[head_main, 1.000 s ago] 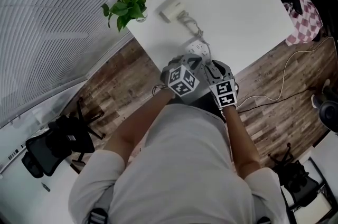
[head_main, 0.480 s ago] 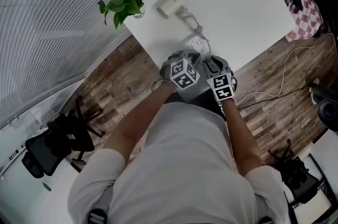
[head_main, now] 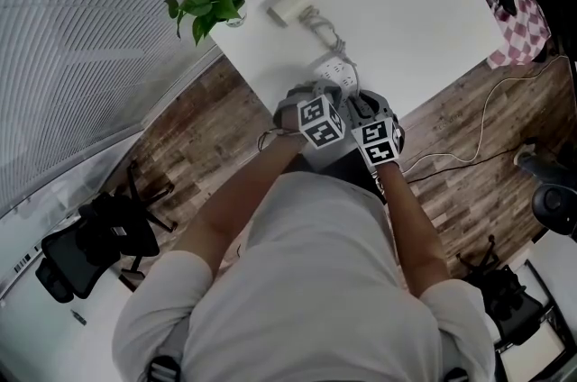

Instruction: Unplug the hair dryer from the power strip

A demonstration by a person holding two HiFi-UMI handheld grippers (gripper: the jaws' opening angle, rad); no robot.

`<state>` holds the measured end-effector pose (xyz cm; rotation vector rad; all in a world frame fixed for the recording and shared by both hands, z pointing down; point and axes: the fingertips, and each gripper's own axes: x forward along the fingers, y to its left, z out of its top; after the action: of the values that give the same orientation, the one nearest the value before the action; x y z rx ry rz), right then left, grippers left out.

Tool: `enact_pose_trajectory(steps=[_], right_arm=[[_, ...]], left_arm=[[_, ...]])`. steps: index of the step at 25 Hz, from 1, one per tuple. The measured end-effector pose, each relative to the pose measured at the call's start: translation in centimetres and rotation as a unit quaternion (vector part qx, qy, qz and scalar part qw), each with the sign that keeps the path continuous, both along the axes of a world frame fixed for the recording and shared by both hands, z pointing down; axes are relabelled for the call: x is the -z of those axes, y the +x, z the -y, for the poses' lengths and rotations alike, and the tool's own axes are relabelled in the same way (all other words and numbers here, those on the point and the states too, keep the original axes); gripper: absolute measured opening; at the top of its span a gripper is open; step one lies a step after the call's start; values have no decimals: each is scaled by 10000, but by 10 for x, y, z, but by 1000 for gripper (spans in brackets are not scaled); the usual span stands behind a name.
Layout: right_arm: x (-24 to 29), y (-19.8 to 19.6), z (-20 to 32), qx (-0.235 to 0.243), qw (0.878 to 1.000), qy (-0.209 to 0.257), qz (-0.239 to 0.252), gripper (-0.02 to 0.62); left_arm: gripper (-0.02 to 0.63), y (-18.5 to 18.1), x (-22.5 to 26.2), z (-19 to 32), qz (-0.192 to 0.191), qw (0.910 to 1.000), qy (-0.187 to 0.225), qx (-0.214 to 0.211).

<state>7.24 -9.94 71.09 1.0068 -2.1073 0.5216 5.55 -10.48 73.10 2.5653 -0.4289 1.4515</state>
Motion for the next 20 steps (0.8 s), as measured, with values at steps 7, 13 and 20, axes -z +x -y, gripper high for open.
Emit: enact_pose_trajectory(steps=[7,13,20], right_arm=[[5,0,1,-106,9997,-47,215,87],[9,1,1,-188,9992,-58,348,75],[11,2,1,-256,9988,8,405,68]], left_arm=[[29,1,-4,-1,386,9992,-54,-8],[29,1,-4,0,505,9986,-165,-35],[29,2,-5,0,578,9981,-184,-50]])
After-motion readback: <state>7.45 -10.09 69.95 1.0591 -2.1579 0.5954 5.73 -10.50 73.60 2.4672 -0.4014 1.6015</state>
